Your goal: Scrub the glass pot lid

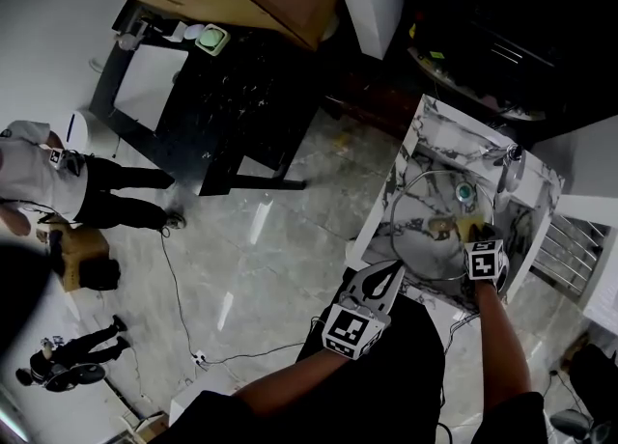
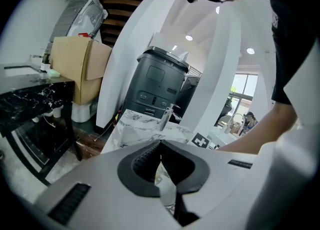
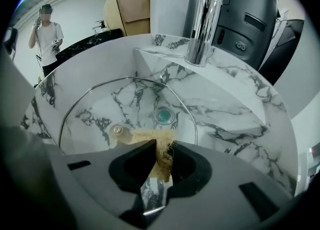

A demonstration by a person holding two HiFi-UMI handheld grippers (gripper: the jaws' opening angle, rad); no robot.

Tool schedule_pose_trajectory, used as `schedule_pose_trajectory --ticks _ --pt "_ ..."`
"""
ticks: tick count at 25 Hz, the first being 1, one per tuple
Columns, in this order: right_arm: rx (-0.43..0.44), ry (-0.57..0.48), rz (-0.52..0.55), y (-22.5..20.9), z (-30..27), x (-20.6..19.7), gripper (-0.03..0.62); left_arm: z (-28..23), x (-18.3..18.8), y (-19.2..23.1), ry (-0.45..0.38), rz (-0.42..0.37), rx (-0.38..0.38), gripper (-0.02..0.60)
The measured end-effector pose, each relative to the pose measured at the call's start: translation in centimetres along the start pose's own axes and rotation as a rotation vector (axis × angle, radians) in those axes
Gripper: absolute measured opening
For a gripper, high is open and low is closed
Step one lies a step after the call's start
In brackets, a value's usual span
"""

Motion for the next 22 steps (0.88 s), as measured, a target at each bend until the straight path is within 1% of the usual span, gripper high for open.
schedule_pose_trajectory --ticks 10,15,19,22 --pt "0.041 0.027 0.083 3.2 0.5 -1.2 0.071 0.9 0.1 0.2 -0.010 0.003 -0.006 0.017" --pt "0.081 0.042 0.141 5.7 0.5 -1.0 0.071 1.4 0.4 0.8 -0.023 0.010 -0.006 0.016" --pt "0.111 0.058 0.167 7.6 0.5 -0.5 0.071 1.9 0.4 1.7 -0.032 0.023 0.003 0.015" --pt "0.132 0.061 0.167 8.8 0.4 0.0 0.071 2.2 0.6 2.3 -0.036 0.024 0.009 0.017"
Point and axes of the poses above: the fingertips, and each gripper's own axes: z backward along the fingers, y to its left, x out of its top, the point moved 8 cm from there along z, backward along the fingers, and after that the axes turned 2 degrees about -z, right-handed, at the moved point
